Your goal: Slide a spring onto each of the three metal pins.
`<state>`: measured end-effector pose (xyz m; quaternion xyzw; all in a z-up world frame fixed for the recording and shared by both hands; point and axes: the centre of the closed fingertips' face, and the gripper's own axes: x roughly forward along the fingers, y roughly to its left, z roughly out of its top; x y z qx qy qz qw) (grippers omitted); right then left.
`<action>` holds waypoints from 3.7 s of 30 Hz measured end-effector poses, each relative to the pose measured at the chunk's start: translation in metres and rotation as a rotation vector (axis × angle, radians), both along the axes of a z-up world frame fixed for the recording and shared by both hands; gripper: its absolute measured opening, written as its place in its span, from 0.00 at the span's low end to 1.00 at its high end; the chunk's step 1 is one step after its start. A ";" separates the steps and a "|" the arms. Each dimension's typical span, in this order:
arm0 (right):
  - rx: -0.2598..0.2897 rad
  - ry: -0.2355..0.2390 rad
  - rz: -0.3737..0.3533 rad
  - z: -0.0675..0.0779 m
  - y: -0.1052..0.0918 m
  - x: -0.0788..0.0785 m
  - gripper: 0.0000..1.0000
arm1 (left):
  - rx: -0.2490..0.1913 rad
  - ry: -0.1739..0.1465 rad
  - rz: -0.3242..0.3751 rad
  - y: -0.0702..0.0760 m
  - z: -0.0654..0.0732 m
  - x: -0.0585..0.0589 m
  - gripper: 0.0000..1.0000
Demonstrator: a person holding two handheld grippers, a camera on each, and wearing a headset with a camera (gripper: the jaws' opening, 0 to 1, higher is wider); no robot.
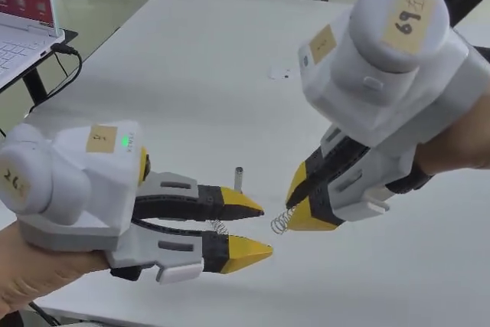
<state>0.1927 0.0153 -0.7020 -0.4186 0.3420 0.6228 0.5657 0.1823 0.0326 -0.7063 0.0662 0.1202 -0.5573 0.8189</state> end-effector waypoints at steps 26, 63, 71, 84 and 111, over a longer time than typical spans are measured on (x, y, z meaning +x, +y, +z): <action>-0.119 -0.034 -0.193 -0.010 -0.052 0.089 0.08 | 0.086 0.050 0.191 0.042 -0.032 0.016 0.61; -0.372 -0.021 -0.131 -0.078 -0.046 0.137 0.08 | 0.098 0.056 0.259 0.047 -0.042 0.020 0.84; -0.383 -0.013 -0.125 -0.083 -0.044 0.138 0.08 | 0.096 0.059 0.262 0.048 -0.042 0.020 0.83; -0.409 0.002 -0.124 -0.095 -0.043 0.133 0.08 | 0.096 0.062 0.259 0.048 -0.042 0.019 0.81; -0.415 0.030 -0.194 -0.139 -0.044 0.140 0.09 | 0.095 0.065 0.264 0.048 -0.042 0.020 0.80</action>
